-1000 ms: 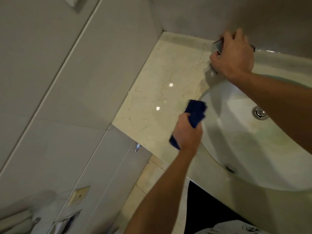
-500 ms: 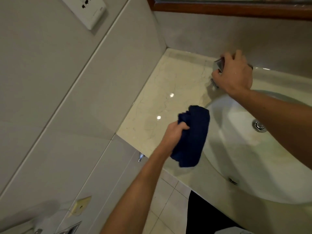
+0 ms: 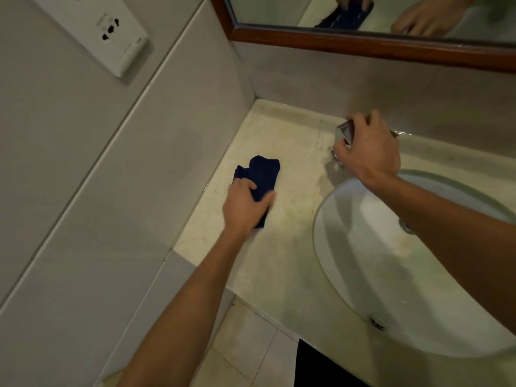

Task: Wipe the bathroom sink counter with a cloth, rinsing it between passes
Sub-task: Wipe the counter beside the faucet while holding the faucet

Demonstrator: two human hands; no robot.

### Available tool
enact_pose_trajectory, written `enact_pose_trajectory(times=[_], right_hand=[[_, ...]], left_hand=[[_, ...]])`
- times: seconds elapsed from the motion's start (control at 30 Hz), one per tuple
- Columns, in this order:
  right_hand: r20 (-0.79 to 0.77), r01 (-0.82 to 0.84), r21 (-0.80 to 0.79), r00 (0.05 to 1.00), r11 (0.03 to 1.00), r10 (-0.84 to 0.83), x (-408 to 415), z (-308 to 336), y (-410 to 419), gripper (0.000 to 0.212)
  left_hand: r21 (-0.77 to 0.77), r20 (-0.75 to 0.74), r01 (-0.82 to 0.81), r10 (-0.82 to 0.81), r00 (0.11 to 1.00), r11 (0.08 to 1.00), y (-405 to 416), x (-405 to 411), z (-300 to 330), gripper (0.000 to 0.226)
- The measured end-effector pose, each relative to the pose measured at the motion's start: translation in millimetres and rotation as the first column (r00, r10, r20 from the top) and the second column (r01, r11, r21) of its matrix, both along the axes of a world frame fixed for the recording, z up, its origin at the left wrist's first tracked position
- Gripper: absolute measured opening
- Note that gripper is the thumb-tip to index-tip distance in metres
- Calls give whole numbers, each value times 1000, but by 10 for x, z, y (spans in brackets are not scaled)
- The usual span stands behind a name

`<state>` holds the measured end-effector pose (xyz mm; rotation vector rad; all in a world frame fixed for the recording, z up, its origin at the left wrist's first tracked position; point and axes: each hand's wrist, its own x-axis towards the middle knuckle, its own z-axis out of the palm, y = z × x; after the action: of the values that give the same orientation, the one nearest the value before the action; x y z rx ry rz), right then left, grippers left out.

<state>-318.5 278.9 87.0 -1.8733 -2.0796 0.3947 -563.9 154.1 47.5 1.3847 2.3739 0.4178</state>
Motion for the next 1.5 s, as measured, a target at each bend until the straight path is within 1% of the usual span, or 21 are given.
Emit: enact_pose_trajectory(times=[0.1, 0.23, 0.3, 0.37, 0.4, 0.47, 0.5, 0.53, 0.57, 0.63, 0.73, 0.8, 0.83, 0.87, 0.93, 1.0, 1.07, 1.1, 1.27, 1.37, 1.5], right_hand=[[-15, 1, 6, 1000, 1000, -1, 0, -12, 1, 48], [-10, 2, 4, 1000, 1000, -2, 1, -16, 10, 48], [-7, 4, -3, 1000, 1000, -5, 2, -11, 10, 49], [-3, 8, -2, 1000, 1000, -8, 2, -11, 10, 48], [-1, 9, -2, 1000, 1000, -9, 2, -10, 13, 48], [-4, 14, -13, 1000, 1000, -14, 0, -5, 17, 47], [-6, 16, -18, 1000, 1000, -17, 0, -3, 17, 46], [-8, 20, -21, 1000, 1000, -20, 0, -4, 18, 46], [-8, 22, -21, 1000, 1000, -22, 1, -4, 18, 46], [-7, 24, -21, 1000, 999, -24, -4, -1, 17, 45], [-14, 26, -23, 1000, 999, -26, -10, 1, 27, 46], [-23, 30, -23, 999, 999, -31, -9, -8, 35, 46], [-30, 34, -17, 999, 999, -35, -8, -21, 34, 46], [-35, 38, -2, 999, 999, -38, -7, -38, 33, 45], [-34, 37, 34, 999, 999, -36, -3, -81, 35, 44], [-24, 40, 47, 999, 998, -39, 0, -122, 45, 44], [-9, 53, 48, 999, 997, -53, 1, -148, 53, 44], [-8, 61, 47, 998, 997, -61, 1, -163, 59, 44], [-32, 56, 22, 998, 998, -55, 10, -177, 70, 43], [-50, 58, 1, 997, 998, -58, 2, -182, 65, 45], [-50, 46, 3, 998, 999, -45, -18, -179, 52, 47]], left_hand=[[-190, -171, 84, -117, 978, 978, 96, 64, -242, 71], [-208, -212, 87, -132, 968, 974, 188, -92, -200, 44], [-225, -134, 66, -97, 986, 972, 257, -255, -101, 25], [-267, 117, -43, 77, 990, 963, 357, -492, 51, 15], [-299, 314, -115, 212, 925, 947, 392, -593, 146, 13], [-396, 664, -154, 399, 632, 905, 423, -693, 350, 13], [-427, 740, -114, 419, 526, 897, 447, -712, 415, 15], [-450, 769, -66, 424, 479, 891, 485, -713, 449, 22], [-467, 769, -28, 421, 480, 884, 539, -700, 472, 31], [-457, 746, 13, 375, 551, 889, 722, -670, 518, 43], [-266, 677, 90, 120, 726, 960, 1163, -667, 637, 40], [-59, 487, 195, -142, 862, 979, 1495, -668, 732, 32], [49, 313, 266, -267, 911, 963, 1658, -660, 750, 32], [144, 98, 338, -353, 930, 930, 1823, -640, 719, 33], [227, -247, 445, -391, 887, 866, 2119, -581, 504, 32], [101, -400, 513, -438, 805, 852, 2330, -518, 164, 39], [-72, -407, 547, -525, 747, 834, 2420, -511, -181, 47], [-99, -407, 559, -546, 732, 823, 2444, -517, -307, 47], [-55, -448, 635, -587, 674, 771, 2508, -701, -513, 50], [-29, -396, 627, -585, 708, 779, 2521, -794, -571, 59], [-45, -393, 563, -533, 749, 825, 2505, -603, -578, 56]])
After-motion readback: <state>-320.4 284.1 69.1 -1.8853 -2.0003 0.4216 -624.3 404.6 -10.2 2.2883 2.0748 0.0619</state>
